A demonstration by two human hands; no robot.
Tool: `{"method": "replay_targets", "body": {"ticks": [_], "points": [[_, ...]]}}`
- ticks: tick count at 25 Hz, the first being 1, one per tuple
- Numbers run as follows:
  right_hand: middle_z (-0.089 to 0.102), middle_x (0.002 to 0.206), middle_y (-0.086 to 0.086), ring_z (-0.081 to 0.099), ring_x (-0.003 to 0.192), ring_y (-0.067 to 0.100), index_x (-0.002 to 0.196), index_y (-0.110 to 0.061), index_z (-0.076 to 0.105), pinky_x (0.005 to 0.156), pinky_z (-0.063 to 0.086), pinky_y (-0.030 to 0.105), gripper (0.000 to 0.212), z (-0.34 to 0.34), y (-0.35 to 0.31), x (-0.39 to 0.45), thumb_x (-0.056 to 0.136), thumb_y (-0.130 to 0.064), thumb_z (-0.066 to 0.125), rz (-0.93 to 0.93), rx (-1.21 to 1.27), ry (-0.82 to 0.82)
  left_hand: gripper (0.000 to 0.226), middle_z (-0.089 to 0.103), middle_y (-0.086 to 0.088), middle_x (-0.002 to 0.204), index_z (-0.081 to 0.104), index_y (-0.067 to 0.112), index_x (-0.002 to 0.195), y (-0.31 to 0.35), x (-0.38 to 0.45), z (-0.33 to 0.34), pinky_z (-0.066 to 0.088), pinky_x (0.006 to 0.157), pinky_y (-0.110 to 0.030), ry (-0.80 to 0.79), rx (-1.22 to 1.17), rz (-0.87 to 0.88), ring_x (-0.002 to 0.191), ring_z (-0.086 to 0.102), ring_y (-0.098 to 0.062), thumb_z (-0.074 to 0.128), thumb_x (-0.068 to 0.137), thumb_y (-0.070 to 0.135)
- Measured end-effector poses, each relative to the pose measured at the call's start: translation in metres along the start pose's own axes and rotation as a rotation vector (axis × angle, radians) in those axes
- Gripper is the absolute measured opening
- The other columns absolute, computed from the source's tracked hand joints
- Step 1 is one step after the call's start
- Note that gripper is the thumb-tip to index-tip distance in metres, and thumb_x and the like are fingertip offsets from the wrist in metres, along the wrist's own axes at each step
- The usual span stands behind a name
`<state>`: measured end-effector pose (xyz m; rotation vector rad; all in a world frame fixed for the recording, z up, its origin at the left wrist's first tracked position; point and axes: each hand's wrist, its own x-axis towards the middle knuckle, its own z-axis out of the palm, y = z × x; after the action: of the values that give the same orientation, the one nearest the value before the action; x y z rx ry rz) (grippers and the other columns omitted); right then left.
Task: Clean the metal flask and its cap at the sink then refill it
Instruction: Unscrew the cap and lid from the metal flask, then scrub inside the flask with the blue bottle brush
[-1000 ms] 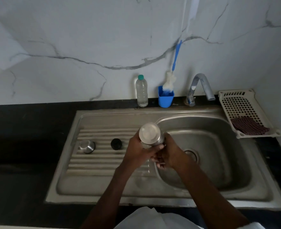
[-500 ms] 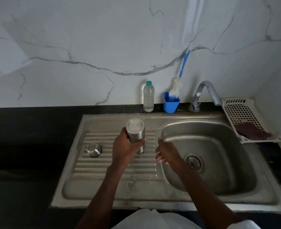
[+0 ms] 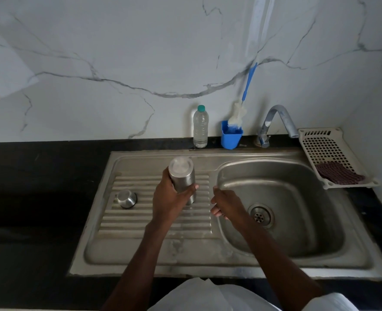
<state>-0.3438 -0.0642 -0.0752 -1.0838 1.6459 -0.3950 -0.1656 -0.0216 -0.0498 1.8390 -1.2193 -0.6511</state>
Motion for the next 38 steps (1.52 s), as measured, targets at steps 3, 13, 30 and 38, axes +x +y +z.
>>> {"method": "replay_targets", "body": {"ticks": [3, 13, 30, 38], "points": [[0.076, 0.068, 0.006, 0.074, 0.064, 0.021, 0.088, -0.011, 0.074, 0.062, 0.054, 0.026, 0.045, -0.003, 0.005, 0.002, 0.099, -0.047, 0.05, -0.043, -0.029, -0.018, 0.092, 0.062, 0.026, 0.117, 0.043, 0.035, 0.144, 0.002, -0.005, -0.001, 0.059, 0.089, -0.04, 0.018, -0.04, 0.02, 0.111, 0.067, -0.011, 0.093, 0.069, 0.052], [0.067, 0.092, -0.003, 0.064, 0.079, 0.014, 0.109, -0.024, 0.059, 0.067, 0.056, 0.035, 0.014, -0.066, -0.019, -0.008, 0.098, -0.017, 0.059, -0.619, -0.321, 0.559, 0.017, 0.056, -0.024, 0.127, 0.07, -0.007, 0.111, 0.103, -0.027, 0.008, 0.048, 0.104, -0.037, 0.457, -0.147, 0.716, 0.121, 0.058, -0.035, 0.059, 0.098, -0.003], [0.054, 0.142, 0.014, 0.052, 0.135, 0.031, 0.122, -0.012, 0.059, 0.119, 0.025, 0.063, 0.043, -0.191, -0.194, 0.138, 0.083, 0.006, 0.062, -1.347, -1.953, 0.837, 0.102, -0.026, -0.003, 0.172, -0.017, 0.021, 0.165, -0.03, 0.093, 0.198, -0.004, 0.127, -0.054, -0.528, 0.659, 0.012, 0.16, -0.021, -0.025, 0.041, 0.099, 0.072], [0.048, 0.063, -0.003, 0.058, 0.076, 0.02, 0.067, -0.025, 0.063, 0.114, 0.038, 0.062, 0.034, -0.203, -0.237, 0.134, 0.072, 0.005, 0.077, -1.184, -2.178, 0.602, 0.098, -0.035, 0.005, 0.168, -0.021, 0.027, 0.164, -0.022, 0.1, 0.191, -0.008, 0.128, -0.052, -0.627, 0.625, -0.064, 0.157, -0.029, -0.019, 0.034, 0.099, 0.076]]}}
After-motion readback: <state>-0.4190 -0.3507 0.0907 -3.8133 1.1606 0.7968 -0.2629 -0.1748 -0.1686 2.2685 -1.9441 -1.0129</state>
